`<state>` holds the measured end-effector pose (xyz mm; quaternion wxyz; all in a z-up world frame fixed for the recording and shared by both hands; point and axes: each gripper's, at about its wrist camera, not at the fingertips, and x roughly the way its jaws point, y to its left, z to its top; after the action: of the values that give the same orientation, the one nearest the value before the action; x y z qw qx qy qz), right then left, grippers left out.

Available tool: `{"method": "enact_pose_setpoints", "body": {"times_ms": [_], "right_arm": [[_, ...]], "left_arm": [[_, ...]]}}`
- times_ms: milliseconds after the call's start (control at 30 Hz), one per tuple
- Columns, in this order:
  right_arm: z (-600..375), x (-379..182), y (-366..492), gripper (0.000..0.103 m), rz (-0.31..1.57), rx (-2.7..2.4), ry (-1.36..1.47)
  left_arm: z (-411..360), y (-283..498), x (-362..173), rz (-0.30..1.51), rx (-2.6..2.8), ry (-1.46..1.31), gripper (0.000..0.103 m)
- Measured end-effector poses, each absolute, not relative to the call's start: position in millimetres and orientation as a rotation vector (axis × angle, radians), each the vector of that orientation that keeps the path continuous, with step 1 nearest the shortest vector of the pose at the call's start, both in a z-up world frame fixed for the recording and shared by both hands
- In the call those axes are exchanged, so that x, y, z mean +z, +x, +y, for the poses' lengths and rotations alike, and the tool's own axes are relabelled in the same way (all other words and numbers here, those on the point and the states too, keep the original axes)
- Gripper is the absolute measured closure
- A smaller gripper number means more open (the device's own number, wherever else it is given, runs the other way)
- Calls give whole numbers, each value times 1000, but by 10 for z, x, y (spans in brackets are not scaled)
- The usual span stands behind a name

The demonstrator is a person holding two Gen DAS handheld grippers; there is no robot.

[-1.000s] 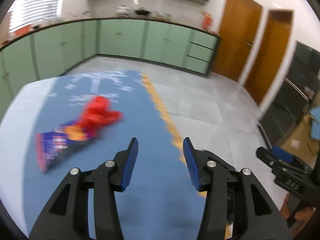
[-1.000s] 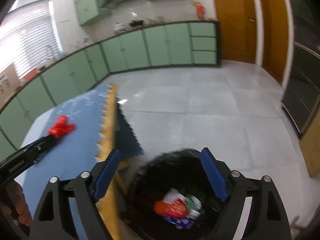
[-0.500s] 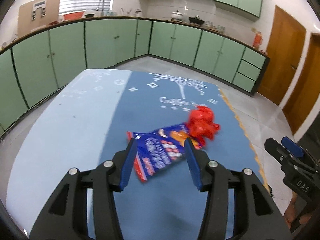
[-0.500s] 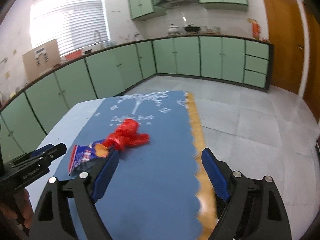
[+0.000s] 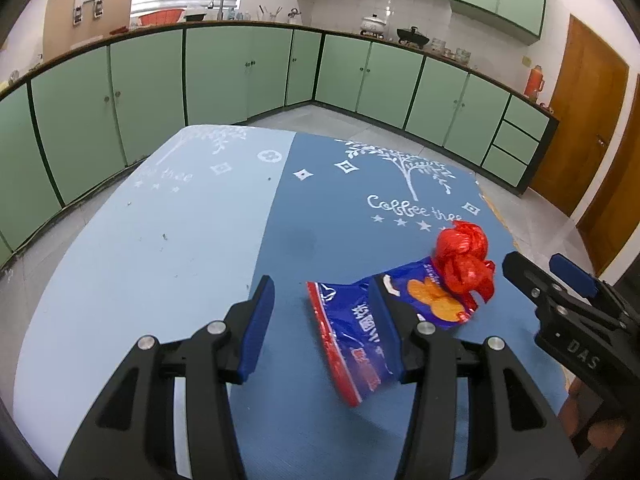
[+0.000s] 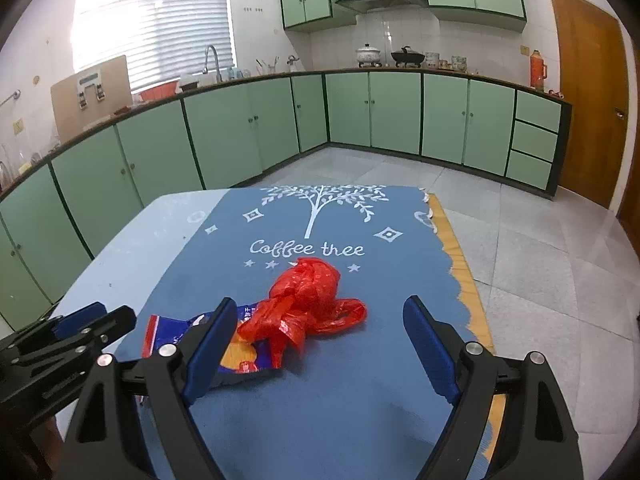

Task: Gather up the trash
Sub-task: 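Grasp the red plastic bag with the right gripper, then grasp the blue cracker bag with the left gripper while the right gripper holds the red bag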

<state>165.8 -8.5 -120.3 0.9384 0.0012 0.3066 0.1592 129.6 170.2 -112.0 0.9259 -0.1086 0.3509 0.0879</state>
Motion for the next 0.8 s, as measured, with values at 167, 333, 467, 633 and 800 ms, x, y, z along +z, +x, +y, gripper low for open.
{"method": "enact_pose_setpoints", "body": {"times_ms": [167,333,467,633,800], "right_arm": [[56,-1331,1791,20,669,328,-21],[138,-1464,1934,44,747,350,-40],[132,-1589,1990,85,824,394,-22],[-35,-1494,1903,90,782,401,14],[-238,-1391,1824,90,762,378,35]], "left_arm": [[1761,1339,-1185,731,182,-229,55],[1791,1363,-1230,745,175,-244,52],[1726,1370,-1247,753,148,-233,42],[1602,1375,-1333,790,87,-261,31],[1477,1461,-1460,847,46,-297,29]]}}
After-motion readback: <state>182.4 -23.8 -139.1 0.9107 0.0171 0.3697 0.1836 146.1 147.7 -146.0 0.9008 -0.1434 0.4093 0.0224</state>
